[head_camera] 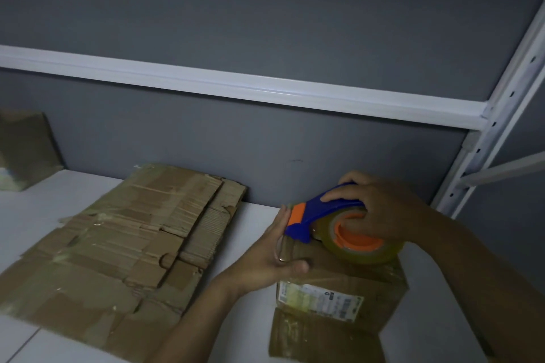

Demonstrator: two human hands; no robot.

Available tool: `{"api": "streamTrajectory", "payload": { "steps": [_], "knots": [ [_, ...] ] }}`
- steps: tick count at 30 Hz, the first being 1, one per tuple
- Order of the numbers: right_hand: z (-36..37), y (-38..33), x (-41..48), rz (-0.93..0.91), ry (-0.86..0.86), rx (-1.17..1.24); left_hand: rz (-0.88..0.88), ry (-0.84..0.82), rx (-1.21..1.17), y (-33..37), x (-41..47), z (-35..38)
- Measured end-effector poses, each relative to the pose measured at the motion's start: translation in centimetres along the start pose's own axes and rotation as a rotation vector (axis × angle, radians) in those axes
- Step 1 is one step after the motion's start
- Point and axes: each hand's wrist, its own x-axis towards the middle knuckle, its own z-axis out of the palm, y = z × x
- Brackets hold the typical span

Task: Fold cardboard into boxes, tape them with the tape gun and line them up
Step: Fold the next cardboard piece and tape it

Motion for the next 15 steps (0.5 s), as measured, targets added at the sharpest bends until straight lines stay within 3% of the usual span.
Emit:
{"api": "streamTrajectory", "payload": {
  "steps": [7, 11, 15],
  "knots": [
    [-0.4, 0.4, 0.0, -0.027, 0.004, 0.053, -0.165, -0.005, 0.248, 0.4, 1.9, -0.8],
    [-1.8, 0.6, -0.1, -0.045, -0.045, 0.038, -0.157, -0.019, 0.58, 1.1, 2.2, -1.2],
    [-2.6, 1.1, -0.5, -0.076, -0.077, 0.078, -0.093, -0.045, 0.702, 0.4, 2.5, -1.6]
  ]
}}
